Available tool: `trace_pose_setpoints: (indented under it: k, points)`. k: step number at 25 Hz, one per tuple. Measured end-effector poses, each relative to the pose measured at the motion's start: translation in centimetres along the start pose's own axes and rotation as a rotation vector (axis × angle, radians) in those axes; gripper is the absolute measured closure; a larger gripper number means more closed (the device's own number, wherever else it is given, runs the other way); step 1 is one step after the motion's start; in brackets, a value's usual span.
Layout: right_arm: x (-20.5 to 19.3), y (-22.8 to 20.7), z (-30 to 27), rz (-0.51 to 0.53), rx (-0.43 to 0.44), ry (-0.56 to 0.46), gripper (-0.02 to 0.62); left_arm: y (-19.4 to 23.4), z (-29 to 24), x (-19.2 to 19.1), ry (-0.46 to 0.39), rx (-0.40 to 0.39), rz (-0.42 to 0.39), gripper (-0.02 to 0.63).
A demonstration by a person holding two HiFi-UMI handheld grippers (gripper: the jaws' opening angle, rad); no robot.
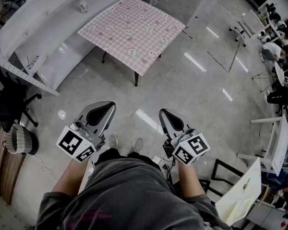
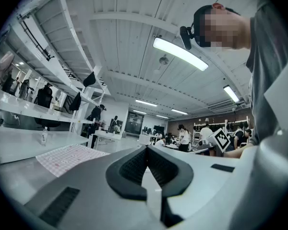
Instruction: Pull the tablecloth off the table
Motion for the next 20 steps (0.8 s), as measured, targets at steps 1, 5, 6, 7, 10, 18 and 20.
trace_pose_setpoints:
  k: [1, 5, 6, 7, 10, 18, 20]
  points:
    - [0.0, -0.1, 0.1, 0.000, 0.003, 0.001, 0.598, -0.1, -0.1, -0.1, 0.000, 0.002, 0.002, 0.604]
    - [-0.2, -0.3, 0.5, 0.005, 0.015, 0.004, 0.598, -0.7, -0.5, -0.5, 0.000, 0.007, 0.007, 0.604]
    - [-0.3, -0.4, 0.6, 0.007, 0.019, 0.006, 0.598, -0.9, -0.6, -0.6, 0.000, 0.009, 0.007, 0.604]
    - [-0.4, -0.5, 0.7, 0.009, 0.024, 0.008, 0.598, -1.2, -0.7, -0.6, -0.002, 0.012, 0.007, 0.605]
    - [-0.5, -0.7, 1.2, 0.019, 0.037, 0.008, 0.598, -2.1, -0.9, -0.6, -0.006, 0.019, -0.001, 0.604]
    - [-1.4, -2.3, 2.7, -0.003, 0.050, 0.005, 0.598, -4.0, -1.9, -0.9, -0.001, 0.031, -0.011, 0.605]
    - [-1.6, -2.9, 3.2, -0.008, 0.053, 0.006, 0.598, -4.6, -2.5, -1.0, 0.002, 0.033, -0.012, 0.604]
Point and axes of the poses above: the fingertips, and each gripper's own axes: z backward along the fingers, y to its left, x out of its top, the point moved 5 cm from there along z, backward along the fingers, and after that the axes turned 9 degrees about y, right-handed, at the moved point
